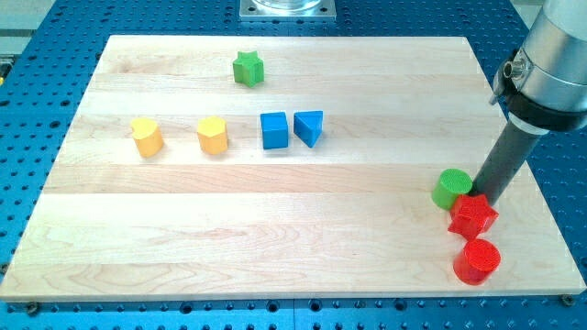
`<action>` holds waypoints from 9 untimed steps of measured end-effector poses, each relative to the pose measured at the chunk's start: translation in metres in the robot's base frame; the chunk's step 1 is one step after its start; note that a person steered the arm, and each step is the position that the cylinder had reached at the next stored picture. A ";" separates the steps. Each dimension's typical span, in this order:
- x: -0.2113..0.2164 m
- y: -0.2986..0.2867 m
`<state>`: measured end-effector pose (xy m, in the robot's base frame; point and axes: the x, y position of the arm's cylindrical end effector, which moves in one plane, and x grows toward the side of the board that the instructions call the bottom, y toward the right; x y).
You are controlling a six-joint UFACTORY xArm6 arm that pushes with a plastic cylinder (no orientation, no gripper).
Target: Keep green star above green circle
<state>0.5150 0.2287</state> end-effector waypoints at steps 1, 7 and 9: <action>0.010 0.000; -0.044 -0.043; -0.229 -0.086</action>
<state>0.2856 0.1427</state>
